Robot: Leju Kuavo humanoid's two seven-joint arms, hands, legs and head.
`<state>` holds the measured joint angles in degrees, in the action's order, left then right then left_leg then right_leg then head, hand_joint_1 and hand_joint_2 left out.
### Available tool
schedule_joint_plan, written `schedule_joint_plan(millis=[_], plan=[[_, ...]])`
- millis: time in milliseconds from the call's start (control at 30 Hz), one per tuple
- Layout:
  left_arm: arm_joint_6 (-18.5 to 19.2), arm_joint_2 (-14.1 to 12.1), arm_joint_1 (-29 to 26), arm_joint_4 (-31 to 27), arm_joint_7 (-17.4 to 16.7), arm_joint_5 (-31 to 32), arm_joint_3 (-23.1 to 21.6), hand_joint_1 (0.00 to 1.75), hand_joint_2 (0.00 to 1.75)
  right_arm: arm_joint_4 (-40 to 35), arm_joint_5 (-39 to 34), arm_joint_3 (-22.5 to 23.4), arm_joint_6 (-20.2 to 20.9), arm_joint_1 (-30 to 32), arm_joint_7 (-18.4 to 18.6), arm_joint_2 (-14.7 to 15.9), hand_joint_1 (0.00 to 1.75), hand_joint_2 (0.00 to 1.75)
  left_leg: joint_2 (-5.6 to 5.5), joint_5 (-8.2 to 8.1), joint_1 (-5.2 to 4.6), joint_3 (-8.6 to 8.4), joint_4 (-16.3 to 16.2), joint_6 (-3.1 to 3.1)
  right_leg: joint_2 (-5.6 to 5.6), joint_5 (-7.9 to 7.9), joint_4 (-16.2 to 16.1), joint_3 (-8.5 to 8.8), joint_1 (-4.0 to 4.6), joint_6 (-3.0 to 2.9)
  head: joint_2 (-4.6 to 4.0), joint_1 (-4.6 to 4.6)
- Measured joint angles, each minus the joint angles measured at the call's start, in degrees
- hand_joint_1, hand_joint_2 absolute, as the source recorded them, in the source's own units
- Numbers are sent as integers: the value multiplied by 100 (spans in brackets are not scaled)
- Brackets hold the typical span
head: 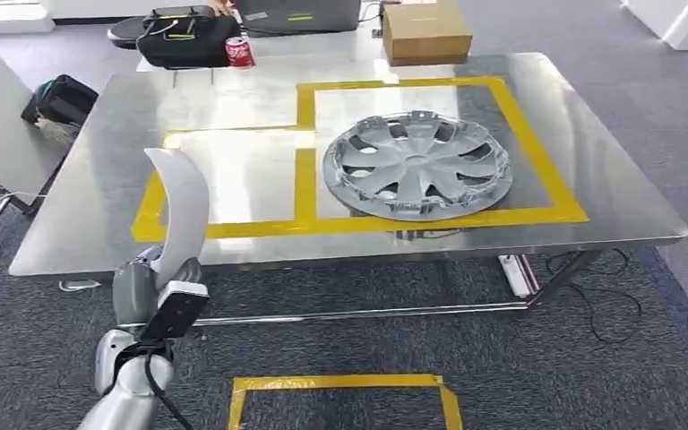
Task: Take the parts from the cabinet and place them on the table.
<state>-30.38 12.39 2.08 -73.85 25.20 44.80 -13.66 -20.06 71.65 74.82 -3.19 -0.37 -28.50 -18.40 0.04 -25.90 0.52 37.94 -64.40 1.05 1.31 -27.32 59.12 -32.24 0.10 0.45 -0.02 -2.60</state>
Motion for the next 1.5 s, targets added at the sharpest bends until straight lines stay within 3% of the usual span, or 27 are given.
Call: schedule_joint_plan(millis=[33,67,100,133,233,267,367,400,433,533,567,600,700,767,867,900,967,1033,1067,1133,1167,1200,1233,1267,1367,1400,1500], plan=[[-13,0,48,24,-20,43,13,175,175,2,31,0,-6,-1,-2,0,0,0,0,298,-23,-145,426,-44,3,-32,-8,26,-1,17,0,0],[-27,0,110,66,-53,97,28,175,175,15,52,2,-9,-18,-2,0,0,0,-2,112,-48,-184,558,-66,13,-58,21,43,28,54,0,-11],[-27,0,171,105,-92,141,33,175,175,17,70,2,-15,-27,-4,0,0,0,-9,45,-48,-197,597,-59,15,-73,16,7,27,83,0,13],[-29,11,193,135,-110,189,44,175,175,20,94,2,-20,-24,-4,2,0,0,-9,161,-50,-190,607,-66,12,-93,1,4,24,118,0,-5],[-29,26,363,238,-232,338,76,175,175,31,153,4,-24,-39,-28,15,0,0,-11,179,8,-294,684,-141,-17,-159,10,28,32,223,0,0],[-37,31,435,269,-263,377,85,175,175,35,157,4,-24,-53,-37,17,0,0,-9,155,18,-317,684,-179,-51,-296,241,-74,31,256,0,-55],[-55,31,584,424,-381,497,114,175,175,55,214,4,-28,-57,-37,28,0,0,-8,108,13,-344,682,-219,-78,-796,1538,-826,-9,329,0,-74],[-66,31,617,503,-422,528,125,175,175,63,232,4,-37,-51,-37,31,0,0,-9,90,14,-361,681,-216,-78,-769,1698,-970,-17,345,0,-70],[-86,28,647,579,-459,563,142,175,175,77,249,7,-48,-50,-35,33,0,0,-12,67,17,-392,680,-207,-82,-582,1566,-968,-24,355,0,-70],[-138,28,775,743,-551,646,181,175,175,85,282,7,-81,-59,-20,42,0,0,-17,-22,39,-527,680,-137,-104,238,223,-401,-49,362,0,-74],[-162,26,837,802,-603,689,201,175,175,105,308,7,-92,-67,13,42,0,0,-23,-54,-3,-540,671,-94,-113,199,23,-282,-37,360,0,-78],[-188,22,905,863,-643,731,218,175,175,114,328,7,-113,-76,30,42,0,0,-33,-56,-8,-526,655,-62,-83,210,-10,-253,-40,268,0,-64],[-204,20,1023,995,-735,825,269,175,175,129,356,7,-129,-64,66,44,0,0,-29,-52,11,-551,710,14,-69,206,-17,-261,-16,150,0,-61],[-251,20,1118,1084,-809,945,306,175,175,140,369,9,-138,-72,70,46,0,0,-23,-209,13,-476,497,74,-71,197,-57,-207,-55,75,0,-9],[-265,-2,1306,1355,-995,1131,354,175,175,171,439,7,-135,-92,85,66,0,0,-22,-747,13,266,-846,108,-80,169,-57,-197,-50,21,0,0],[-265,-6,1342,1472,-1054,1170,397,175,175,188,450,7,-137,-94,100,76,0,0,-23,-756,13,423,-1067,107,-73,160,-57,-189,-49,12,0,9],[-267,-13,1450,1643,-1158,1275,457,175,175,203,465,9,-135,-94,105,81,0,0,-22,-385,13,359,-761,87,-50,138,-56,-152,-49,19,0,9],[-267,-17,1649,1822,-1263,1369,483,175,175,223,494,9,-140,-108,105,81,0,0,-21,187,14,-61,207,55,-43,104,-56,-94,-53,62,0,4],[-276,-26,1754,1917,-1310,1417,505,175,175,225,503,7,-146,-116,103,85,0,0,-22,254,11,-203,536,49,-43,82,-53,-97,-31,97,0,7],[-298,-28,1920,2105,-1384,1516,538,175,175,242,542,7,-149,-138,90,100,0,0,-32,219,21,-251,687,26,-34,69,-30,-127,2,133,0,-15],[-302,-39,1966,2168,-1410,1533,566,175,175,247,555,7,-144,-133,81,118,0,0,-34,216,11,-251,689,47,-34,94,-46,-124,8,56,0,9],[-306,-50,2024,2238,-1434,1563,590,175,175,264,566,7,-144,-132,79,133,0,0,-38,221,5,-249,689,39,-37,93,-57,-114,6,34,0,-4],[-306,-61,2079,2305,-1449,1577,601,175,175,275,568,7,-142,-132,79,144,0,0,-45,194,-28,-246,663,-3,-42,110,-123,-80,-6,65,0,0],[-306,-72,2134,2373,-1484,1603,616,175,175,297,575,7,-144,-140,81,149,0,0,-49,184,-32,-247,663,-70,-56,113,-161,-54,-23,181,0,0],[-315,-105,2276,2492,-1541,1680,667,175,175,330,597,-2,-153,-149,94,166,0,0,-43,195,21,-300,735,-167,-65,69,-129,-78,-27,297,0,2],[-328,-114,2319,2520,-1543,1708,686,175,175,337,601,-2,-155,-151,98,171,0,0,-40,183,26,-315,736,-203,-79,-71,97,-182,-24,312,0,-29],[-335,-140,2360,2642,-1596,1760,730,175,175,363,621,-2,-164,-145,125,188,0,0,-38,170,17,-319,734,-222,-85,-639,1524,-930,-39,341,0,-28]])
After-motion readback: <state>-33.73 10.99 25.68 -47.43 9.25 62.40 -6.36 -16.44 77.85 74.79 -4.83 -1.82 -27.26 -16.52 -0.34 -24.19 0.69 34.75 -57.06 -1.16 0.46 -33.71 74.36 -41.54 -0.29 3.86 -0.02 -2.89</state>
